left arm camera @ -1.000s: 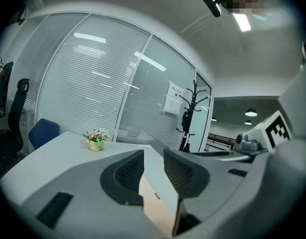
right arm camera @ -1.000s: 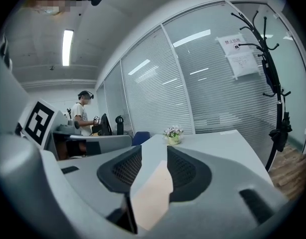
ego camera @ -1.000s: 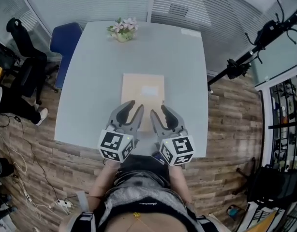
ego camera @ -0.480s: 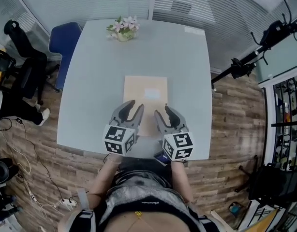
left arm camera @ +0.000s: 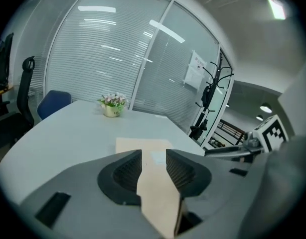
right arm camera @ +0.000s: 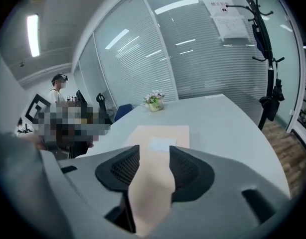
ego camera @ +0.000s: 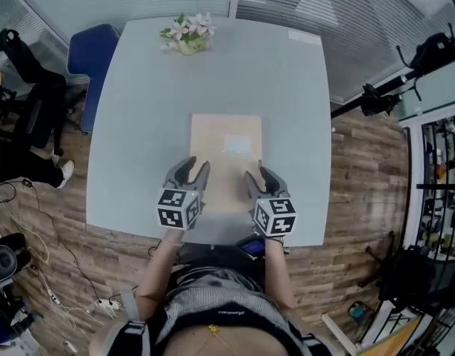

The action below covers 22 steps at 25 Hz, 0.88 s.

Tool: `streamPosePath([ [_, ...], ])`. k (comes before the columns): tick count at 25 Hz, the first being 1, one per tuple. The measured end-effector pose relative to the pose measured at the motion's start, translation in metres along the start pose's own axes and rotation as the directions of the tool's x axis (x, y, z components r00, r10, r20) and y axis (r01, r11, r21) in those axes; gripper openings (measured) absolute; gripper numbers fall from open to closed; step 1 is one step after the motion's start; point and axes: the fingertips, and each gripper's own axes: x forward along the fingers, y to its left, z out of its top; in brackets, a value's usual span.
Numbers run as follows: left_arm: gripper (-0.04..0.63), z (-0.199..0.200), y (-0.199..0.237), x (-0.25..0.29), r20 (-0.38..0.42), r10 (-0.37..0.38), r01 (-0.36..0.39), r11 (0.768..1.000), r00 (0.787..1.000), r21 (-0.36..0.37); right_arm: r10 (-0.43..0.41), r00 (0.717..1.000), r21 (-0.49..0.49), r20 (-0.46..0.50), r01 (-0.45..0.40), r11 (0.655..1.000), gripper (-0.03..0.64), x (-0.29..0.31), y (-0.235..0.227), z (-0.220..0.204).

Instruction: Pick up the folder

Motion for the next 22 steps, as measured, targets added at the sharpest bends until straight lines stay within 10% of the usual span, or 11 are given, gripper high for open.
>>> streamPosePath([
  [22,0.221,-0.090,0.062,0.053,-0.221,0.022,-0.068,0.976,0.975,-0.205,0.123,0.986,0.347,-0.116,-0.076,0.935,0.259,0.060,-0.061,-0.078],
])
